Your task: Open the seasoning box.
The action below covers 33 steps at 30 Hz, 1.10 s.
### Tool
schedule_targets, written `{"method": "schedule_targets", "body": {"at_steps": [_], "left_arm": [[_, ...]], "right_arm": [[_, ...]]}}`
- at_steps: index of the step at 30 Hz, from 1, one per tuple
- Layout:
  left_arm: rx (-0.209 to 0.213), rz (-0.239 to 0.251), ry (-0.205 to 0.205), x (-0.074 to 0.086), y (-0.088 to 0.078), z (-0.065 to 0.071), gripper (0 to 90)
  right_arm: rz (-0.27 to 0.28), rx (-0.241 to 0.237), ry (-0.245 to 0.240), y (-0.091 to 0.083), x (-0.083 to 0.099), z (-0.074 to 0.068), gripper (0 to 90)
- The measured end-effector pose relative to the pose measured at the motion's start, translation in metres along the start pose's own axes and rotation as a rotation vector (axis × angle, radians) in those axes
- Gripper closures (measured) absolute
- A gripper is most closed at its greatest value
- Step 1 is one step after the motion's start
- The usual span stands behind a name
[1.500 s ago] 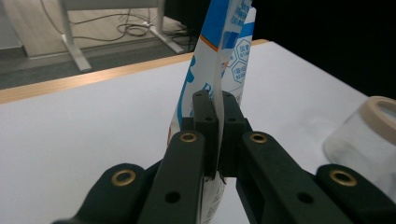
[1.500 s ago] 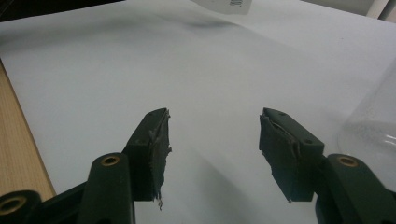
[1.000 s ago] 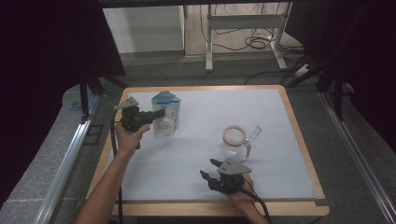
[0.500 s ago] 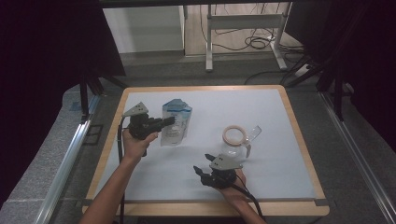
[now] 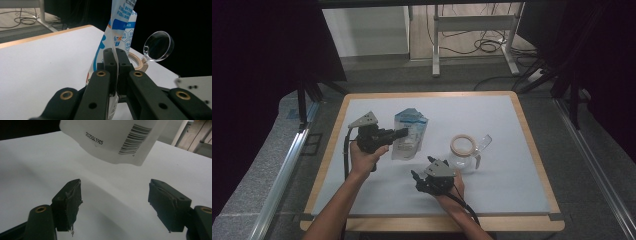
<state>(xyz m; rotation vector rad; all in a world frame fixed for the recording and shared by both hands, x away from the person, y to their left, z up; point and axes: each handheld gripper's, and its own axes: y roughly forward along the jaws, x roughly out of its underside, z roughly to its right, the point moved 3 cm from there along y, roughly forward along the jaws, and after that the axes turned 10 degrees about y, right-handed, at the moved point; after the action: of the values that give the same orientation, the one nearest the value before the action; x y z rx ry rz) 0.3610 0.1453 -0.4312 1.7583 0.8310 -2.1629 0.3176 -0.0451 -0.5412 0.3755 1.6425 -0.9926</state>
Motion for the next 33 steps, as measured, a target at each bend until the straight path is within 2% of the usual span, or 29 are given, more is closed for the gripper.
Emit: {"method": "schedule_targets", "body": {"at_steps": [5,10,14,18,20,23,25,33], "left_arm": [[0.014,0.000,-0.002,-0.002,0.003,0.007,90.0],[0.026,0.003,-0.010,-0.001,0.004,0.011,90.0],[0.035,0.001,-0.012,-0.001,0.006,0.014,90.0],[0.051,0.008,-0.019,-0.002,0.008,0.017,90.0],[0.058,0.006,-0.025,-0.003,0.010,0.018,90.0],[0.061,-0.008,-0.025,-0.002,0.017,0.018,90.0],[0.060,-0.011,-0.028,-0.002,0.019,0.018,90.0],[0.067,-0.032,-0.057,-0.005,0.033,0.014,90.0]], "right_arm": [[-0.005,0.033,0.023,0.011,0.000,0.004,25.2],[-0.002,0.039,0.038,0.015,-0.001,0.006,24.2],[0.007,0.067,0.053,0.020,-0.004,0.010,21.2],[0.013,0.076,0.048,0.023,-0.006,0.010,20.6],[0.021,0.075,0.041,0.024,-0.007,0.010,20.7],[0.028,0.042,0.023,0.024,-0.006,0.007,28.1],[0.029,0.036,0.016,0.024,-0.005,0.007,28.6],[0.017,0.003,0.045,0.019,-0.003,0.011,33.2]]}}
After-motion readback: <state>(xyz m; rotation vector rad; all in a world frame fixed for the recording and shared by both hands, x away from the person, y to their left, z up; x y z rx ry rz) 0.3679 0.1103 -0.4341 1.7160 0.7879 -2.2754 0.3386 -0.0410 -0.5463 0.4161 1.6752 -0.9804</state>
